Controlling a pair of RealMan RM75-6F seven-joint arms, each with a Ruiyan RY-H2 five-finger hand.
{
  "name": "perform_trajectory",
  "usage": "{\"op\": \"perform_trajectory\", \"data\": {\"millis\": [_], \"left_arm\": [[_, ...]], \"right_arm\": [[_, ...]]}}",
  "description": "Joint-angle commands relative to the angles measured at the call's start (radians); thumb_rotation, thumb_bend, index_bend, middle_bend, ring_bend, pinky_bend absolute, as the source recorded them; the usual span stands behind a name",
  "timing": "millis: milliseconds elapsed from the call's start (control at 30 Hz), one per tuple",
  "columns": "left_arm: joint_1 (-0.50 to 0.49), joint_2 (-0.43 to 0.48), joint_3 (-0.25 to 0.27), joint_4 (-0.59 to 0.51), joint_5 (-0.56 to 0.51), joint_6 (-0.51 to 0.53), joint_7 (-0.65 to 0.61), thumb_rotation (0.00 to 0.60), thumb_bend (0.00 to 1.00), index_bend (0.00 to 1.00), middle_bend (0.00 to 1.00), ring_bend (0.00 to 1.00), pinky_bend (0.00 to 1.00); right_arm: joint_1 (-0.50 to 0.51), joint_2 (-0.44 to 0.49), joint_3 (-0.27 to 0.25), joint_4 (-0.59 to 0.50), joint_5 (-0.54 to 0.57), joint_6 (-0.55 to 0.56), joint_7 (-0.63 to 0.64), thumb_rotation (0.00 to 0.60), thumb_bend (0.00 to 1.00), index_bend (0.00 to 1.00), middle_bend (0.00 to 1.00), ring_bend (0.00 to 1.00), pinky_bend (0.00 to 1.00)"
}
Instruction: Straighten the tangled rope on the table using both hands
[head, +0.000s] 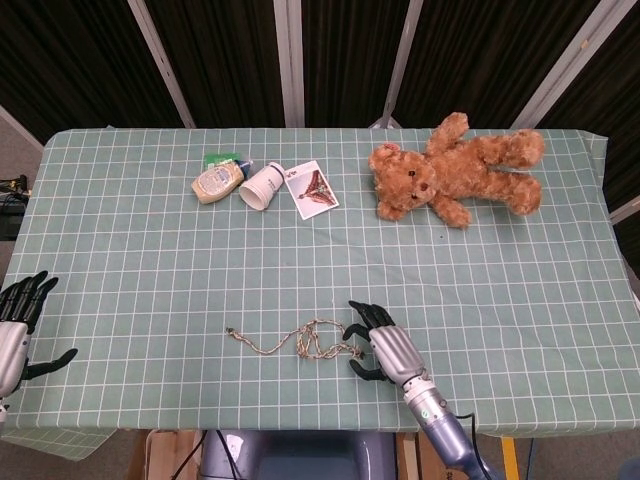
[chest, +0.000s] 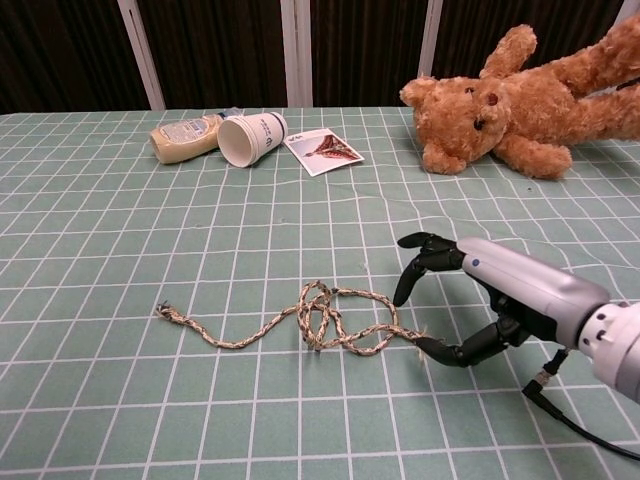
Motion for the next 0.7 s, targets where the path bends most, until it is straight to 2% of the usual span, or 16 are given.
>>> {"op": "perform_trajectory", "data": {"millis": [33,700], "left_arm": [[0.000,0.000,0.000,0.000,0.000,0.000,-0.001,0.600,0.05,0.01,0.00,0.00,0.00],[-0.001,0.001,0.000,-0.005,-0.003,-0.001,-0.002,0.600,0.05,0.01,0.00,0.00,0.00]], "right_arm": [[0.003,-0.017,0.000,0.023,0.011,0.001,-0.010,0.600,0.37,0.42,0.08,0.00,0.00],[0.011,-0.093,0.004,0.071,0.053,0.017,-0.038,0.600,0.37,0.51,0.11,0.00,0.00]]}}
